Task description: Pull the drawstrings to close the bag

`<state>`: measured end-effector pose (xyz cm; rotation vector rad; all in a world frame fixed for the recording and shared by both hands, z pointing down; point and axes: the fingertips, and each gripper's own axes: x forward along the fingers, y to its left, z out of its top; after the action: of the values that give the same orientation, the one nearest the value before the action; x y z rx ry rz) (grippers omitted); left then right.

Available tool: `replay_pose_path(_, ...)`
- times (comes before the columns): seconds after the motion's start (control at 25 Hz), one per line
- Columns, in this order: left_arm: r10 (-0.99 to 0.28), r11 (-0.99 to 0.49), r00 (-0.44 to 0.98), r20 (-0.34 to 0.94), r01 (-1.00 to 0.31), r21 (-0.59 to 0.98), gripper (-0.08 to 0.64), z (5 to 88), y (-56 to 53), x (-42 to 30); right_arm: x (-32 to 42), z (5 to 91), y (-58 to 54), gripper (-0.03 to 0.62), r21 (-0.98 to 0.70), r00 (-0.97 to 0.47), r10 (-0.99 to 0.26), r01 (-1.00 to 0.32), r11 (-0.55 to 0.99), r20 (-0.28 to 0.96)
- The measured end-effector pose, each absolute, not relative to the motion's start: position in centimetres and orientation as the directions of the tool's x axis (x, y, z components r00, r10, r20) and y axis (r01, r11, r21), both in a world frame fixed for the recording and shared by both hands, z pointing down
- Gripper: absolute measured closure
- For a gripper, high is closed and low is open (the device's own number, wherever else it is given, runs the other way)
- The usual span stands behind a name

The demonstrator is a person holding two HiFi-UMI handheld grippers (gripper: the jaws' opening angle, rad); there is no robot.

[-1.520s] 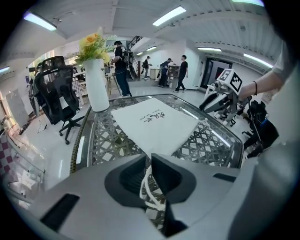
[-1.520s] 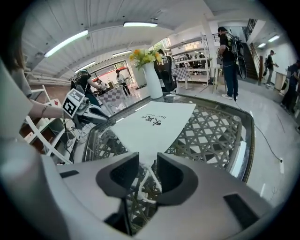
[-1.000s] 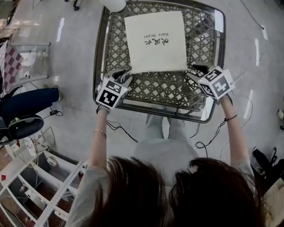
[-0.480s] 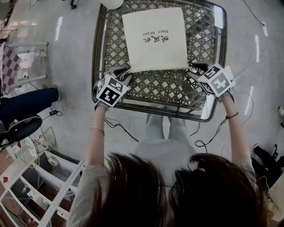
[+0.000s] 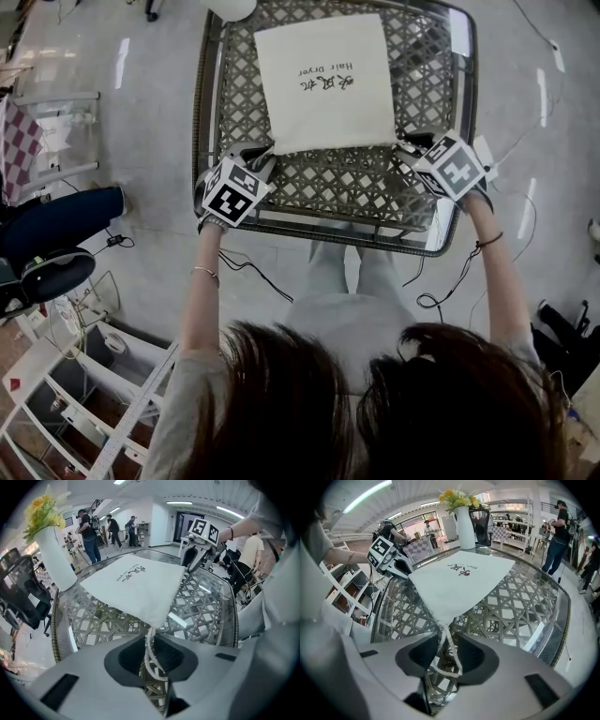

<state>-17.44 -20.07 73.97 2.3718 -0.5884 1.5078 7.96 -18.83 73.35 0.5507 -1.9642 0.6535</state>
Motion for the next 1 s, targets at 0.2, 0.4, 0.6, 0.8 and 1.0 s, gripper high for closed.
replay_pose_path(0.2,-0.187,-0.881,0.379,0.906,-0.473,0.016,0.488,74.05,-20.04,-17.39,8.03,73.65,-18.7,0.523,-0.149,-0.388,-0.115,-0.588,0.795,0.915)
replay_pose_path(0.4,-0.182,-0.878,0.386,0.904,-0.478,0.027,0.49,74.04,-20.07,-17.46,7.95,73.65,-18.77,0.534,-0.131,-0.371,-0.117,-0.578,0.806,0.921)
replay_pose_path(0.6,-0.183,-0.879,0.393,0.901,-0.476,0.029,0.502,74.04,-19.98,-17.23,8.11,73.71,-18.86,0.551,-0.094,-0.348,-0.133,-0.566,0.819,0.928)
replay_pose_path(0.8,-0.175,-0.877,0.397,0.901,-0.478,0.04,0.519,74.17,-19.78,-17.19,8.03,73.84,-18.63,0.561,-0.081,-0.343,-0.137,-0.553,0.829,0.929)
replay_pose_path(1.0,-0.161,-0.867,0.408,0.899,-0.493,0.069,0.526,74.04,-19.85,-17.09,7.98,73.86,-18.55,0.563,-0.078,-0.341,-0.145,-0.563,0.823,0.929)
